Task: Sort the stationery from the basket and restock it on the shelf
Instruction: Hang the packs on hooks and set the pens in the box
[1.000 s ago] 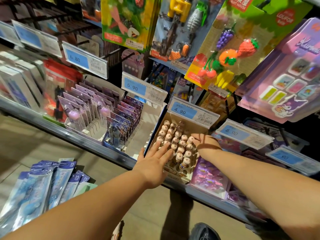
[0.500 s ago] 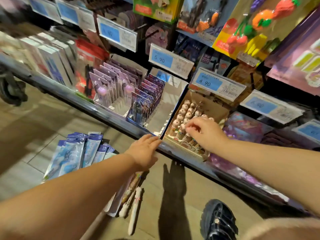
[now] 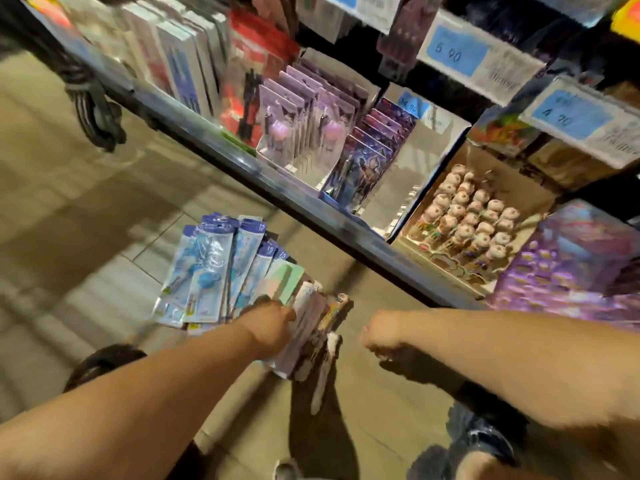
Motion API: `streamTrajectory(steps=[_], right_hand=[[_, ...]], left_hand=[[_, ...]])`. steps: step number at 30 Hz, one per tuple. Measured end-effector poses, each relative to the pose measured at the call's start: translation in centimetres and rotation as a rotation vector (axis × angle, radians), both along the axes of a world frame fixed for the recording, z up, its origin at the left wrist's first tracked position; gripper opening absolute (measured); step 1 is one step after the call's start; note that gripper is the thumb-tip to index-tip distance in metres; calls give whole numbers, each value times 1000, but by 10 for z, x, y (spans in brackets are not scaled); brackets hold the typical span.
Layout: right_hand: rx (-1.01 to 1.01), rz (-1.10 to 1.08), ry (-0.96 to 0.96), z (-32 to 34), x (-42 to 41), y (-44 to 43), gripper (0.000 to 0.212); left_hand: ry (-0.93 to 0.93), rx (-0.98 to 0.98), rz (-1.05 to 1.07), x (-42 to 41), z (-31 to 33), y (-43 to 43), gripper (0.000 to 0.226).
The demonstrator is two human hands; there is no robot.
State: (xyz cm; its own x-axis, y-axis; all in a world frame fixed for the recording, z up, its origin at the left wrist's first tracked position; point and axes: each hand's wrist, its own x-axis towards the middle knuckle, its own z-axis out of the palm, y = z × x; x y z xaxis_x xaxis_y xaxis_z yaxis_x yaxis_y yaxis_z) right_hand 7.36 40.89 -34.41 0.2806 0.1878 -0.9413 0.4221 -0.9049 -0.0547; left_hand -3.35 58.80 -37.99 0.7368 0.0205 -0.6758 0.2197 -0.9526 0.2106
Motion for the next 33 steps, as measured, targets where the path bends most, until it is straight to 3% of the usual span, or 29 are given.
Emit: streamTrajectory(steps=[1,5,7,9,11,16,19,20,25,33], right_hand=[[7,-89,-6,-18,-11,3,27],[101,-855,15,-86,-53,13,25],[125,-1065,17,-104,-68,16,27],[173,-1159,-64,-123,-72,17,49],[206,-1208,-122,-133,-70,19,63],[261,-1262,-183,-138,-58,34,69],[305,-1299,-189,-130,-53,46,29],[301,-1304,-196,-130,-51,48,26],[264,-1304,-179,-144,-44,50,67],[292,-1314,-232,-132,-36,58,54]], left_hand=[[-2,-2,-36,-4,-5,0,30],[-87,-13,-154,-5,-27,8,31],[-131,-44,-157,-10,-39,8,30],[-171,-36,-205,-19,-54,10,30],[-182,-65,-235,-29,-63,12,37],[-198,4,-390,-34,-57,22,64],[-205,47,-426,-36,-58,26,61],[-202,53,-410,-37,-61,27,59],[-172,37,-417,-35,-67,32,58],[-213,-16,-373,-39,-69,36,64]])
